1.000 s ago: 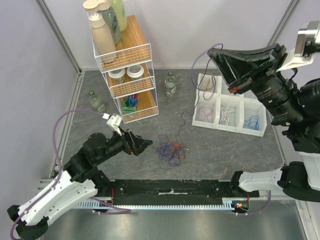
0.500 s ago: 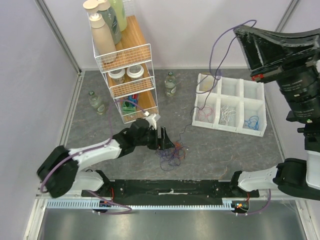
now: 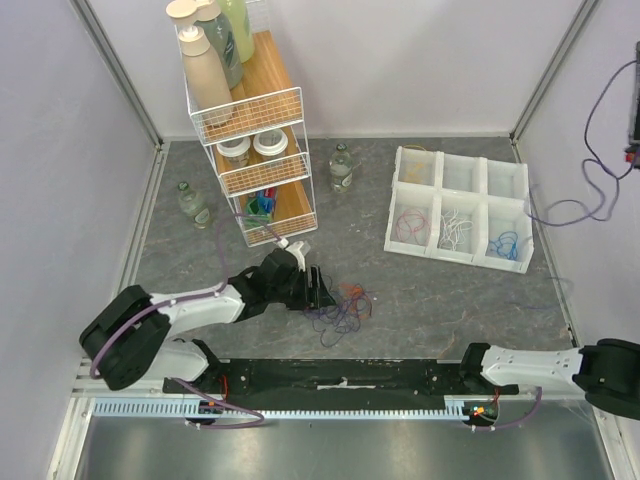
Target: Untangle the cables
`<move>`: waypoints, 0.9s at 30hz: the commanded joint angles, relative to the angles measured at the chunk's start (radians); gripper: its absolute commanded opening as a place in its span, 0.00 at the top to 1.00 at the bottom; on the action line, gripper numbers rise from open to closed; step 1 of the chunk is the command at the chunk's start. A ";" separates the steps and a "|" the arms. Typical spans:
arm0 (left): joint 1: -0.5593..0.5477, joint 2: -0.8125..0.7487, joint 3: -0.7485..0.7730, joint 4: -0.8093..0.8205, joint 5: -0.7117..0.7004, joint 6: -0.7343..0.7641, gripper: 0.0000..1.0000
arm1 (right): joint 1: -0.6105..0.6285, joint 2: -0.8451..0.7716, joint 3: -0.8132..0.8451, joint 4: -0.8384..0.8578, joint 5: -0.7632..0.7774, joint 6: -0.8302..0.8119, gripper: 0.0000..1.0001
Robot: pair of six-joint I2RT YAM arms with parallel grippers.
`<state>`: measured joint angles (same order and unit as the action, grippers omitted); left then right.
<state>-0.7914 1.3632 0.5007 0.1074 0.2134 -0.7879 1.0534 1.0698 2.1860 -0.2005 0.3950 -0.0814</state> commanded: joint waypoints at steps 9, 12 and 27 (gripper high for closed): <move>0.004 -0.237 0.002 -0.101 0.000 0.032 0.25 | -0.241 0.223 -0.305 0.253 0.449 -0.437 1.00; 0.004 -0.268 0.015 -0.126 0.030 0.036 0.23 | -0.395 0.287 -0.244 0.202 0.375 -0.342 1.00; 0.001 -0.302 0.033 -0.158 0.096 0.073 0.19 | -0.812 0.576 0.125 0.047 0.027 0.026 1.00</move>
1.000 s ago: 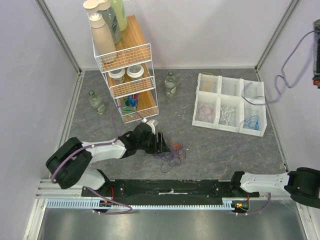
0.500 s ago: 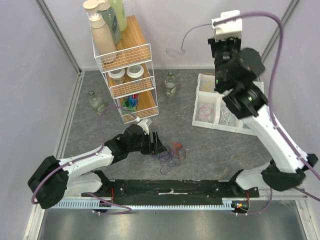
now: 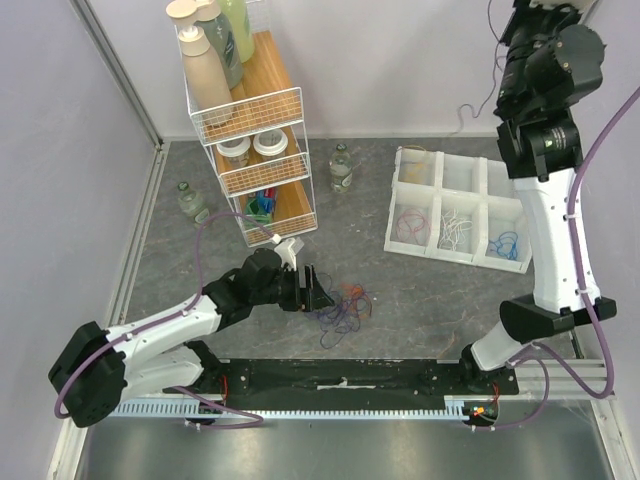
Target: Untangle the cables
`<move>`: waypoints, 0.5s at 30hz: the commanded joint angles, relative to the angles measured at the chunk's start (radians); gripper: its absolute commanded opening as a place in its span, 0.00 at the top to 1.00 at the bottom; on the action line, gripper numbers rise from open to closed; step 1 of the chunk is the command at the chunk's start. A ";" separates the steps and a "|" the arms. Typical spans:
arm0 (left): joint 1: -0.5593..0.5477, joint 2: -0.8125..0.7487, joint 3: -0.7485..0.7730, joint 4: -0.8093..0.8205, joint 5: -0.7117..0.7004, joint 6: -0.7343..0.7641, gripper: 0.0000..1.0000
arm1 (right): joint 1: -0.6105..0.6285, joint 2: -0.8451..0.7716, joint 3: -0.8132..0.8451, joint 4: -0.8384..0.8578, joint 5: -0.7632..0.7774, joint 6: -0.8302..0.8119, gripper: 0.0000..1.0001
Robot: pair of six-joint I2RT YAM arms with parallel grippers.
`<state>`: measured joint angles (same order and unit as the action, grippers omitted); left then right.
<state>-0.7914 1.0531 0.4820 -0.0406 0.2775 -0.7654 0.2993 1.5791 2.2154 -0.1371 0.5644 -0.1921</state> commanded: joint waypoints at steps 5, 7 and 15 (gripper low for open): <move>0.003 0.018 0.053 0.002 0.052 0.046 0.18 | -0.150 0.111 0.040 0.020 -0.210 0.191 1.00; 0.003 0.016 0.046 0.013 0.058 0.038 0.18 | -0.190 0.105 -0.066 0.072 -0.225 0.216 1.00; 0.004 -0.001 0.040 -0.005 0.066 0.034 0.18 | -0.348 0.136 -0.166 0.090 -0.365 0.373 1.00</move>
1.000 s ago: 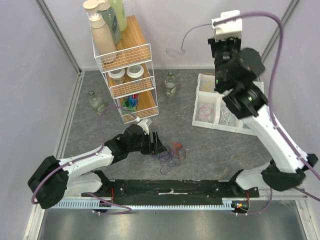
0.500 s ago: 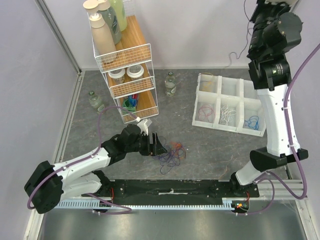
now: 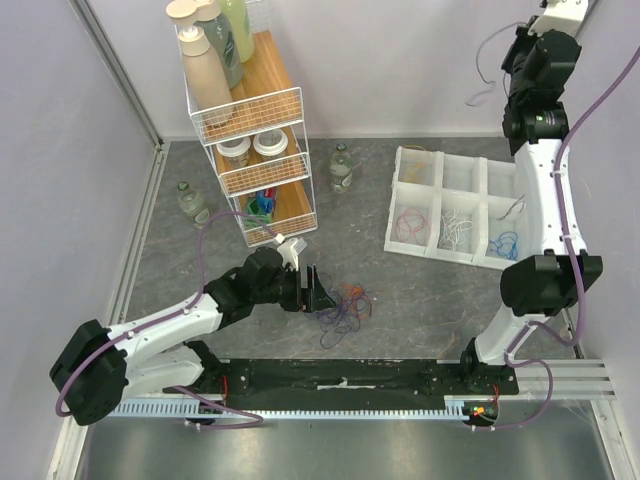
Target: Untangle the cables
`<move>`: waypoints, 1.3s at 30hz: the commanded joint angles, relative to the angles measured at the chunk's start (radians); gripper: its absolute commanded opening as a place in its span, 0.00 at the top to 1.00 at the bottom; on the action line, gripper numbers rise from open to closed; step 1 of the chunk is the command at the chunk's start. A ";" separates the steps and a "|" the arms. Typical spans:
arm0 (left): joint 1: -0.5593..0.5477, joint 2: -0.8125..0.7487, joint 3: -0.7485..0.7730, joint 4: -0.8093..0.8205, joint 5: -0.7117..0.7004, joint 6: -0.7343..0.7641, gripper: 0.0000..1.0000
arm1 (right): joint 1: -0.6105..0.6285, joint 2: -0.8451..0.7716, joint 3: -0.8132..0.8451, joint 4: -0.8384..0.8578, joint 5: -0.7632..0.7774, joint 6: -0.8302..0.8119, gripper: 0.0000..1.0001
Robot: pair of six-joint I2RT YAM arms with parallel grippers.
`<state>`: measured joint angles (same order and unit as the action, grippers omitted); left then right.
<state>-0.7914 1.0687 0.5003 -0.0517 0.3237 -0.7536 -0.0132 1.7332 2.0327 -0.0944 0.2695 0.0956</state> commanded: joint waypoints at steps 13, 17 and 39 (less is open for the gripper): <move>0.003 -0.047 0.018 -0.010 0.015 0.011 0.17 | -0.062 0.060 0.365 -0.004 -0.087 0.081 1.00; 0.004 -0.062 0.015 -0.028 0.008 0.016 0.17 | -0.067 0.089 0.371 0.012 -0.102 0.104 1.00; 0.004 -0.148 -0.005 -0.088 0.000 0.000 0.17 | -0.068 -0.026 -0.259 0.122 -0.165 0.164 1.00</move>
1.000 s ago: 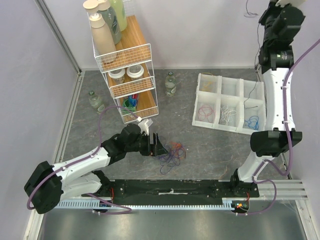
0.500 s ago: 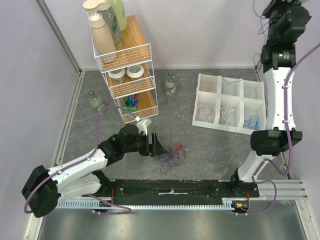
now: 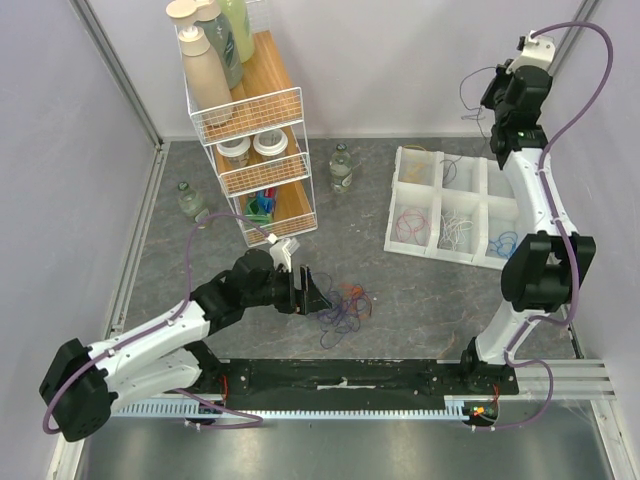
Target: Untangle the cables
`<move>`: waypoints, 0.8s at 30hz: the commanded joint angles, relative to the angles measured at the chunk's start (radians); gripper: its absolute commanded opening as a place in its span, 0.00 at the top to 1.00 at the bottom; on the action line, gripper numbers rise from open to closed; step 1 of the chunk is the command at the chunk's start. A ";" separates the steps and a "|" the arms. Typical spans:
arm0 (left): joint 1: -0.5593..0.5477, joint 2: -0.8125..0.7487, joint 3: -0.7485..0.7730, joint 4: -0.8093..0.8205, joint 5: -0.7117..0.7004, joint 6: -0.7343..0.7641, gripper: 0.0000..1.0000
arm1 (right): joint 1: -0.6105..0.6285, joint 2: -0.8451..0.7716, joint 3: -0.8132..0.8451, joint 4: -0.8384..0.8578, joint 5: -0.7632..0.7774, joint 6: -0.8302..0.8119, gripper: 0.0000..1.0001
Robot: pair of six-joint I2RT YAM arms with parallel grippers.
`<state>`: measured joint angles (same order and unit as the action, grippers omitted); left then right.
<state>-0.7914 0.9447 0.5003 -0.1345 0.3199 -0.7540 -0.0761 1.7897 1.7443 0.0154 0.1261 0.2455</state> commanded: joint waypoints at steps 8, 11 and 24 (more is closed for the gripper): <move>0.003 -0.067 -0.023 -0.011 -0.001 -0.011 0.16 | -0.005 -0.134 -0.132 -0.112 -0.022 0.080 1.00; 0.001 -0.078 -0.020 -0.022 0.001 -0.010 0.15 | -0.005 -0.118 -0.198 -0.107 -0.042 0.103 1.00; 0.003 -0.104 -0.028 -0.042 -0.004 -0.028 0.14 | -0.034 -0.036 -0.253 -0.293 0.141 0.091 1.00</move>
<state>-0.7914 0.8425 0.4747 -0.1856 0.3161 -0.7605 -0.1070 1.7626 1.4834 -0.2287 0.1646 0.3557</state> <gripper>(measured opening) 0.858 0.010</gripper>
